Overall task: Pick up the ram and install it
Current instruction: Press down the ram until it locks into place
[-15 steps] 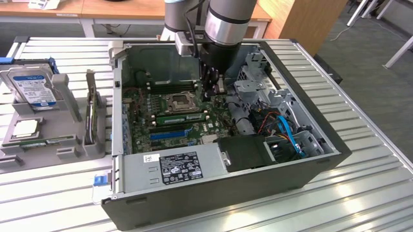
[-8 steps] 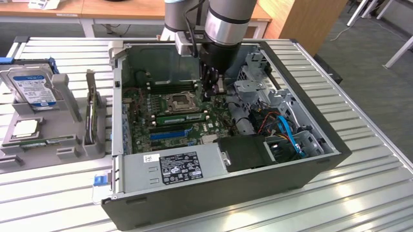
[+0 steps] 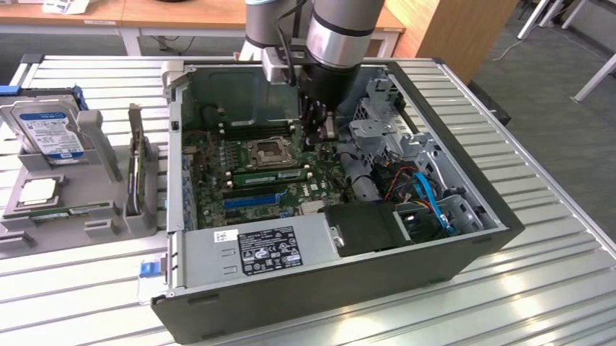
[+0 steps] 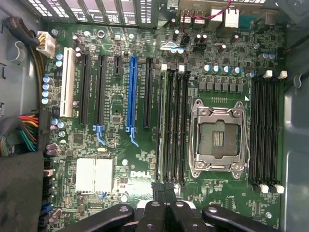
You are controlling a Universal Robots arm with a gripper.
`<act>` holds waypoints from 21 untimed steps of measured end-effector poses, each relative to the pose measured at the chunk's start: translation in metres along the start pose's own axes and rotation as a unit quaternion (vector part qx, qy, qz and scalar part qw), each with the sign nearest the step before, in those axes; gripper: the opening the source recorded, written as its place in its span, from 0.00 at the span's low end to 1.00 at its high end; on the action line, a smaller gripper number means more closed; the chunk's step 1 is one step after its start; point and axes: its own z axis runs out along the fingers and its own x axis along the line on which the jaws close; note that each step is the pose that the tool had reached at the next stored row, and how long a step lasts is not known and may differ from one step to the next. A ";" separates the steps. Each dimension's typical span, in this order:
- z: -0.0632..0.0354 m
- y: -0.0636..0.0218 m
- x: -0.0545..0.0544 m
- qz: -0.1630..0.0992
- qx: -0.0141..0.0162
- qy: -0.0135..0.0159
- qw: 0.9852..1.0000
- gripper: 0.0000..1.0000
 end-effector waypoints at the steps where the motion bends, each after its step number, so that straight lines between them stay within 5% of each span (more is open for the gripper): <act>1: 0.0001 -0.0004 0.000 0.000 0.000 0.000 1.000 0.10; 12: 0.0008 -0.0027 0.000 0.000 0.000 -0.002 1.000 0.10; 21: 0.0122 -0.0031 0.001 0.000 0.000 -0.002 1.000 0.10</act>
